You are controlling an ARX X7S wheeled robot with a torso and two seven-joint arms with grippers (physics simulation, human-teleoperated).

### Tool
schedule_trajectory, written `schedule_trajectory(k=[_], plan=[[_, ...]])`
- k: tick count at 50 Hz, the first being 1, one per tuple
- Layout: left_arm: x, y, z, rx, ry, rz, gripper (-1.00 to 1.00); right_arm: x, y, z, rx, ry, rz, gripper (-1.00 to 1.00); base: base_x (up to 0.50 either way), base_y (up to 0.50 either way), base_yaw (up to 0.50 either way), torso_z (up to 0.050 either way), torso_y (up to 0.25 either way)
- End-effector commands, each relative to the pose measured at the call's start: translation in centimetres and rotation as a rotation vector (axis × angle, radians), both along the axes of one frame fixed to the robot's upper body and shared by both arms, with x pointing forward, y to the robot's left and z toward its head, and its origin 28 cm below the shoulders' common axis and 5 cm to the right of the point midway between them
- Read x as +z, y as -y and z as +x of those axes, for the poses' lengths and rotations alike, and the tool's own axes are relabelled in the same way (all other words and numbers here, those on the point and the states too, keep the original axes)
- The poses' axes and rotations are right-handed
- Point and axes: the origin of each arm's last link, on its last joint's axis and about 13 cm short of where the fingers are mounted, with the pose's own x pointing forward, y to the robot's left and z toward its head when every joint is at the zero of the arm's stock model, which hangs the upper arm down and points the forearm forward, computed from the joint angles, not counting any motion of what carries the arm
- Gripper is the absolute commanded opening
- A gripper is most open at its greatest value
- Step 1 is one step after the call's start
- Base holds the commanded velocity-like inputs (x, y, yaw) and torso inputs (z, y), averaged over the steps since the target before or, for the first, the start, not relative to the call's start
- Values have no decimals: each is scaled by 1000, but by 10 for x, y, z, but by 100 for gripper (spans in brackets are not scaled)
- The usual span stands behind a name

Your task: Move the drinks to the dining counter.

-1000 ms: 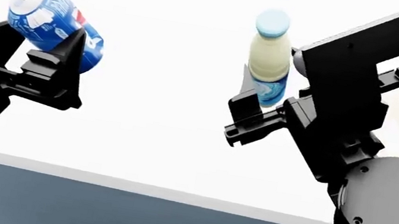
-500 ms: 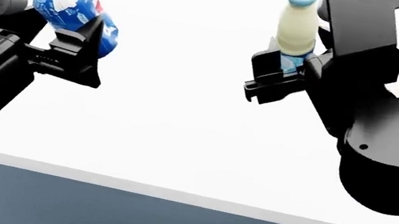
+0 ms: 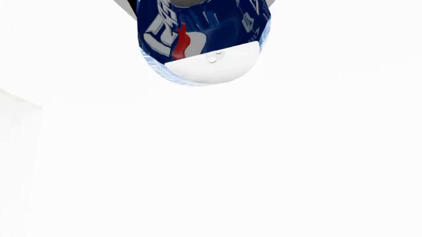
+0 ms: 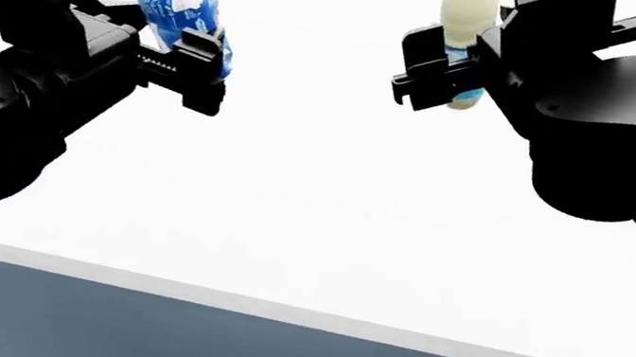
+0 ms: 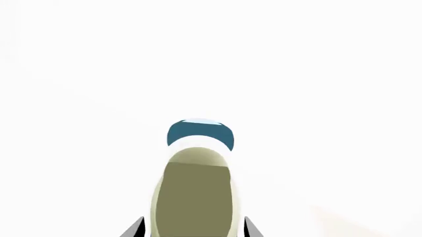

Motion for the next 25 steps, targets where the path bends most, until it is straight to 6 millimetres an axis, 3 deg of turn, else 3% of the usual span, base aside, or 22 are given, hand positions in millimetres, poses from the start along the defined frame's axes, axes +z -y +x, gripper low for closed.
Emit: schedule_trajectory(k=[1,9,25], plan=[[-12,9,13,10,-83,84,-100,-5,3,14,3,-4,12,-100,0,0,0,0,0],[-26,10,7,2,-128,146,-100,-11,8,10,3,-14,25,-100,0,0,0,1,1],[-33,12,5,-13,-138,155,-100,-18,14,6,-10,-26,31,-100,0,0,0,0,1]])
